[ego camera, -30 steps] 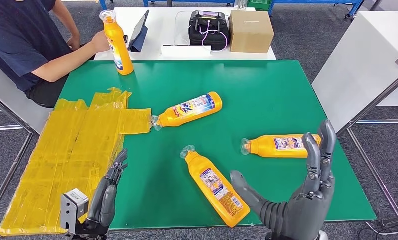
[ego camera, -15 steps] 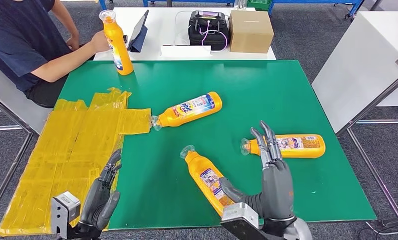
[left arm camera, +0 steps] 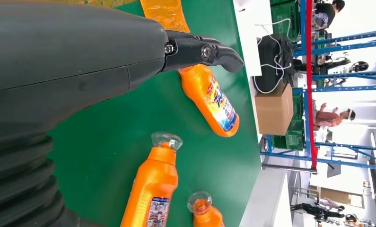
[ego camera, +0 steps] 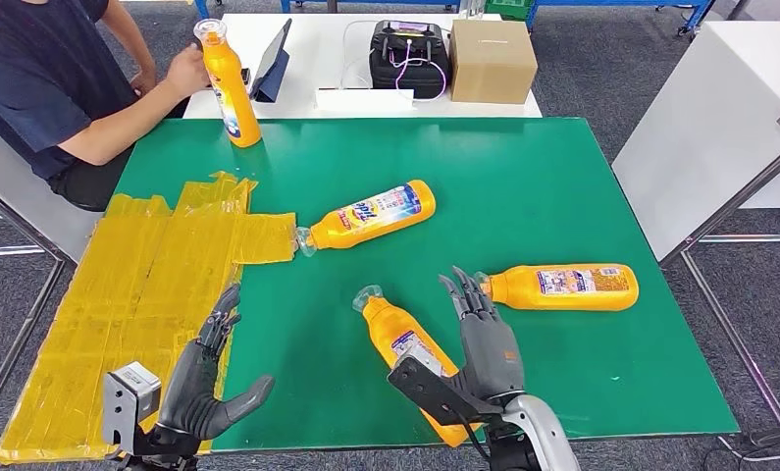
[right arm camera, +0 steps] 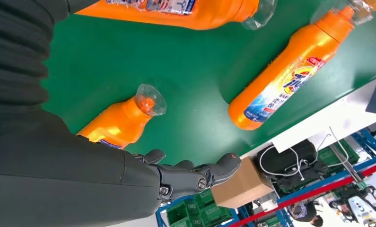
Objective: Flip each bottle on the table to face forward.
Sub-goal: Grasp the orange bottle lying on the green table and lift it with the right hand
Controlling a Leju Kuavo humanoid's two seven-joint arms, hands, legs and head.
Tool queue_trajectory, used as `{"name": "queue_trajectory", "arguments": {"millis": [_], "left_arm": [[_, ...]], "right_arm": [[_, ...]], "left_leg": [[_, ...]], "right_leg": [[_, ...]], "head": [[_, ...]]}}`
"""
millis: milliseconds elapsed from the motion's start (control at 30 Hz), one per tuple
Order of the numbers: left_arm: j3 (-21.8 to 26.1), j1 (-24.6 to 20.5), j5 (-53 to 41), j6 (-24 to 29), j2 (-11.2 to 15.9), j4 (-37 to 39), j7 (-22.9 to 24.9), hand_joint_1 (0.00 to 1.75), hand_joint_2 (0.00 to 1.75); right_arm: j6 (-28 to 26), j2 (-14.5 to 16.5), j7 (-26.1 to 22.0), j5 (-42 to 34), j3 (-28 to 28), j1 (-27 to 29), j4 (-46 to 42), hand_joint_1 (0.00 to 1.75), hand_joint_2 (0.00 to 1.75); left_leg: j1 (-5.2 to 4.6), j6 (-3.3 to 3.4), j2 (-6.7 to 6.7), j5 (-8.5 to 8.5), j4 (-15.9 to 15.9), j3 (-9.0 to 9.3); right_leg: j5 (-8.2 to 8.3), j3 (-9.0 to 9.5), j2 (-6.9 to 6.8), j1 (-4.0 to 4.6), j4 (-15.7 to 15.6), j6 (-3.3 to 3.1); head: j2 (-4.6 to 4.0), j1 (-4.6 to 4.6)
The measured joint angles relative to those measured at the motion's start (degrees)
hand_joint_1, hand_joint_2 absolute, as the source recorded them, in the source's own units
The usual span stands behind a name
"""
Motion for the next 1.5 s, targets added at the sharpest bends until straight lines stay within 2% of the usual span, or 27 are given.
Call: {"name": "queue_trajectory", "arguments": {"millis": [133,367,633,700,767,833,867,933,1000,1067,1200,1267,1500], "left_arm": [[0.0,-0.1,0.0,0.0,0.0,0.0,0.0,0.00,0.00],[0.0,-0.5,0.8,-0.1,0.1,0.0,0.5,0.00,0.00],[0.0,-1.7,1.4,-0.2,0.3,0.3,1.0,0.00,0.00],[-0.1,-1.8,1.4,0.1,0.3,0.3,1.0,0.00,0.00],[-0.4,-1.6,1.2,0.8,0.3,0.3,1.0,0.00,0.00],[-1.0,-1.6,1.2,1.6,0.3,0.3,1.0,0.00,0.00],[-1.4,-1.7,1.3,2.0,0.3,0.4,1.0,0.00,0.00],[-2.0,-2.1,1.7,2.8,0.4,0.6,1.0,0.00,0.00],[-2.4,-2.3,2.1,3.5,0.4,0.8,0.9,0.00,0.00],[-2.5,-2.2,2.2,3.7,0.5,0.9,0.7,0.00,0.00],[-2.5,-1.7,2.3,2.9,0.6,0.9,0.5,0.00,0.00],[-2.4,-1.5,2.2,2.3,0.7,0.9,0.5,0.00,0.00],[-2.4,-1.5,2.0,1.6,0.8,0.9,0.9,0.00,0.00]], "right_arm": [[0.1,0.0,0.4,0.0,0.2,-0.5,1.0,0.00,1.75],[2.2,-0.4,3.6,-0.9,0.9,-1.9,3.7,0.00,1.75],[3.0,-0.6,3.9,-2.8,1.8,-4.3,7.8,0.00,1.75],[-3.2,0.1,0.6,1.7,2.1,-4.4,8.0,0.00,1.75],[-16.0,1.7,-6.1,8.8,2.4,-3.8,5.9,0.00,1.75],[-27.6,3.1,-12.4,12.0,3.5,-2.9,1.9,0.00,1.75],[-30.9,3.5,-14.7,11.7,4.1,-2.5,0.0,0.00,1.75],[-33.5,3.8,-18.1,8.7,5.1,-1.7,-3.6,0.00,1.75],[-32.5,3.7,-19.1,4.6,5.6,-0.7,-6.4,0.00,1.75],[-28.8,3.7,-17.6,2.0,5.6,0.0,-7.8,0.00,1.75],[-14.7,3.6,-8.9,-0.8,4.8,0.5,-6.6,0.00,1.75],[-9.4,3.6,-5.5,-2.3,4.4,0.4,-4.2,0.00,1.75],[-5.0,3.2,-2.3,-4.2,3.5,-0.2,0.8,0.00,1.75]], "left_leg": [[0.00,0.00,0.00,0.00,0.0,-0.01],[0.00,0.00,0.00,0.01,0.0,0.00],[0.00,0.00,0.00,0.01,0.0,-0.01],[0.00,0.00,0.00,0.01,0.0,-0.01],[0.00,-0.01,0.00,0.01,0.0,-0.04],[0.01,-0.01,0.01,0.00,0.0,-0.08],[0.01,-0.02,0.01,0.00,0.0,-0.08],[0.01,-0.02,0.01,-0.01,0.0,-0.09],[0.01,-0.03,0.02,-0.01,0.0,-0.09],[0.00,-0.03,0.03,-0.01,0.0,-0.09],[-0.01,-0.04,0.03,0.03,0.0,-0.08],[-0.01,-0.04,-0.02,0.07,0.0,-0.08],[0.00,-0.05,-0.02,0.07,0.0,-0.10]], "right_leg": [[0.00,-0.02,0.00,0.00,0.0,0.00],[0.00,-0.01,0.00,0.00,0.0,-0.01],[0.00,-0.02,0.00,0.00,0.1,0.00],[0.00,-0.05,0.00,0.00,0.1,0.00],[0.00,-0.13,0.00,0.00,0.1,-0.01],[-0.02,-0.18,0.00,0.00,0.1,-0.02],[-0.02,-0.18,0.00,0.00,0.1,-0.03],[-0.04,-0.19,0.00,0.00,0.1,-0.04],[-0.04,-0.19,0.00,0.00,0.1,-0.05],[-0.03,-0.18,0.01,0.00,0.1,-0.05],[0.00,-0.16,0.00,-0.01,0.1,-0.05],[0.01,-0.14,-0.01,-0.01,0.1,-0.05],[0.01,-0.16,0.00,0.00,0.1,-0.04]], "head": [[0.00,0.01],[0.00,0.01],[0.00,0.01],[0.00,0.02],[0.00,0.01],[0.00,-0.01],[0.00,-0.01],[0.00,0.00],[0.00,0.01],[0.00,0.01],[0.00,0.01],[0.00,0.01],[0.00,-0.01]]}}
